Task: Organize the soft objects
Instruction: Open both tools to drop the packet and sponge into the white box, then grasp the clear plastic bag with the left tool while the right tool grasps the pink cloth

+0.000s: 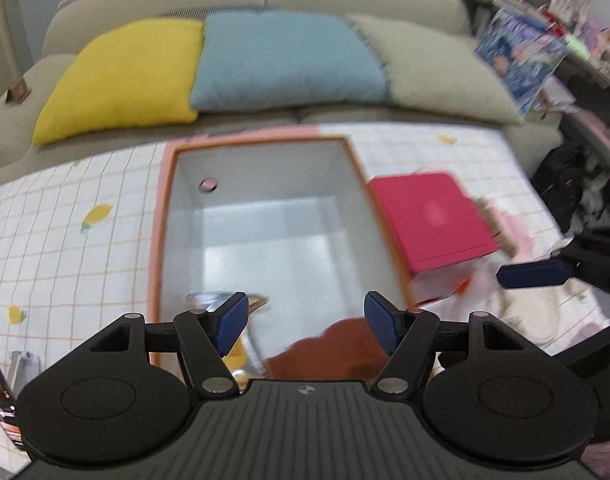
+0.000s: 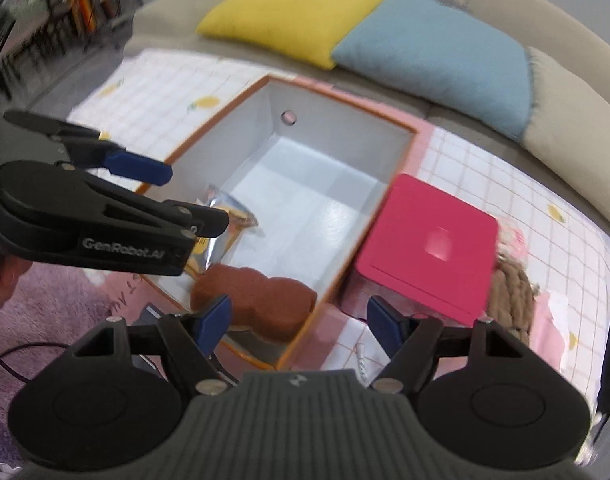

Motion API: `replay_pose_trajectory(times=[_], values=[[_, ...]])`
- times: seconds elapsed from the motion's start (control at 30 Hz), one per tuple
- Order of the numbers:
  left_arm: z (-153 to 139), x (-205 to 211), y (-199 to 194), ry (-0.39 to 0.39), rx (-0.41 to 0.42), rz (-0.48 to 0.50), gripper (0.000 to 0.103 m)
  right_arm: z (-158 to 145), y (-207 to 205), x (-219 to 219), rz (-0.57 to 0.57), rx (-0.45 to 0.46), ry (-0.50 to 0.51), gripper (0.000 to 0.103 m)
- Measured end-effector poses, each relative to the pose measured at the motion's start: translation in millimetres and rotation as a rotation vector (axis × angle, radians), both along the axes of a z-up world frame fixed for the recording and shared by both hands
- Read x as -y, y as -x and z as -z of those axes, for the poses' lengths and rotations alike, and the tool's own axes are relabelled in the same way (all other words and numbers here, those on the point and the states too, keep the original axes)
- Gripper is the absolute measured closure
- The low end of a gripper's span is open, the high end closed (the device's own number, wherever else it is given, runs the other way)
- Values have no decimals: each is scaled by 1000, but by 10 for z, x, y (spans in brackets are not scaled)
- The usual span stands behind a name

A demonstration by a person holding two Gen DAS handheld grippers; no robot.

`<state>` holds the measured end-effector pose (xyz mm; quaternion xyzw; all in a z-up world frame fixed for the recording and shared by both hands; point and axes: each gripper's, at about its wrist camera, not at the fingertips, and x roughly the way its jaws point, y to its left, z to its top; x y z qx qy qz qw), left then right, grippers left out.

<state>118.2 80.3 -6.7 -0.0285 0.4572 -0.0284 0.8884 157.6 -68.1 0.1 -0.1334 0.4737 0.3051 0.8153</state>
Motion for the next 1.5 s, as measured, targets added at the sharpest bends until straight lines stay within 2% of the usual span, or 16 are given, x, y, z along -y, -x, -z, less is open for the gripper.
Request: replay_pose_trajectory(times=[0.2,0.37,0.5,0.6,0.73,0.83,1.0,1.1,1.17,1.37,1.5], values=[[-261,349,270,61,146,66,25,-170,292,570,168,120,-72,29],[-317,682,471,151,221,136,25,-151,565,1105,337,187,-172,26],[-199,925,556,268,218,190,25,44,748,1480,466,194,-169,26],[-40,1133,539,301,173,244,25,240,832,1681,530,174,-122,26],[227,1413,501,274,100,299,25,475,989,1887,566,178,-18,26],[400,1523,435,260,57,309,25,623,1021,2009,591,163,24,26],[620,1652,336,162,72,334,25,759,923,2166,630,86,-13,25],[729,1674,265,119,93,345,21,859,800,2177,643,36,-27,17],[813,1695,179,91,100,339,20,914,699,2198,668,13,-53,17],[1094,1745,-108,39,102,308,20,1073,433,2263,767,-14,-93,17],[1251,1825,-244,-3,99,312,20,1142,341,2247,775,-28,-130,18]])
